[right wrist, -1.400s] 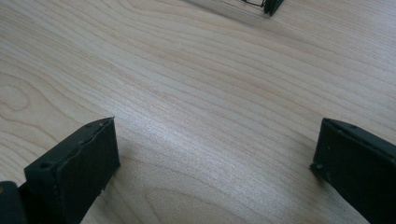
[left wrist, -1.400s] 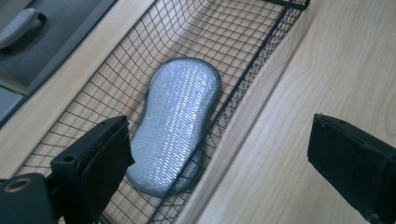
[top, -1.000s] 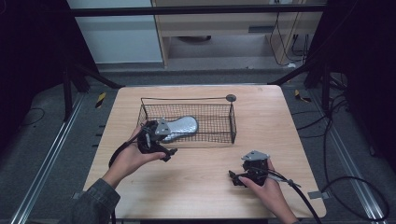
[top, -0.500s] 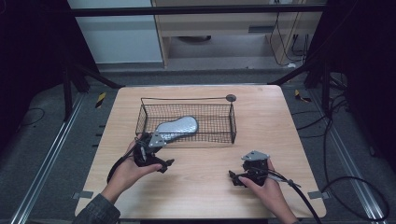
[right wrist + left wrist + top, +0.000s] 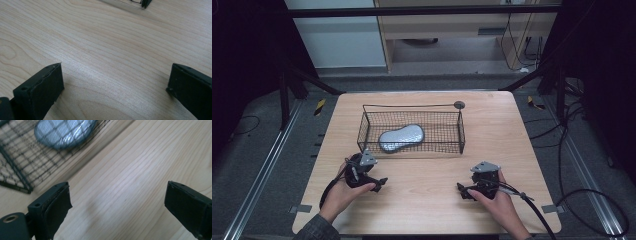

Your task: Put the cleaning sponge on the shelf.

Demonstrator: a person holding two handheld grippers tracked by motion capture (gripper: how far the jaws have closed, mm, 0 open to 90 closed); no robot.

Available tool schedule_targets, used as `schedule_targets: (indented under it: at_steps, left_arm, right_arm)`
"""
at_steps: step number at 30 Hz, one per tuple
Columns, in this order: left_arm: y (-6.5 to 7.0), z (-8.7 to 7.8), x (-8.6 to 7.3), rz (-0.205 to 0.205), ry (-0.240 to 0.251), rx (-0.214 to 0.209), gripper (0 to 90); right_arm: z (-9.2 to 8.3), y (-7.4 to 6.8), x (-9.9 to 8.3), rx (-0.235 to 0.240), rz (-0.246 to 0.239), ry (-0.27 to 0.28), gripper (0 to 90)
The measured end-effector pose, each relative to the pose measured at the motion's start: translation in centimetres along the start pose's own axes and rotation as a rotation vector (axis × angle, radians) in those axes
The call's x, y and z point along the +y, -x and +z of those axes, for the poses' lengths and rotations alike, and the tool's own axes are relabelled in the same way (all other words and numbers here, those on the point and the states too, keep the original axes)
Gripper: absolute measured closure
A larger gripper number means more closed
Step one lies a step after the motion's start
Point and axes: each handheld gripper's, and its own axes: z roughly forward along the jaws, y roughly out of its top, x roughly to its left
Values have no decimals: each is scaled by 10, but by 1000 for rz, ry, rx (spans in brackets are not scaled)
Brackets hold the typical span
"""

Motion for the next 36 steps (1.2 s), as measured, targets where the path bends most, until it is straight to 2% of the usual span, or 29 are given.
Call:
schedule_targets:
  at_steps: [2, 7, 18, 30, 36]
  left_arm:
    - [-3, 1, -7, -17, -8, -2, 60]
    - [-14, 7, -18, -62, -21, 24, 53]
    - [-30, 13, -31, -136, -4, 28, 40]
    - [-36, 16, -36, -164, 22, 13, 7]
    - [-38, 18, -39, -155, 53, 9, 0]
  right_arm:
    - [0, 0, 0, 0, 0, 0, 4]
    - [0, 0, 0, 1, -1, 0, 4]
    - [0, 0, 0, 1, -1, 0, 4]
    - [0, 0, 0, 1, -1, 0, 4]
    - [0, 0, 0, 3, -2, 3, 4]
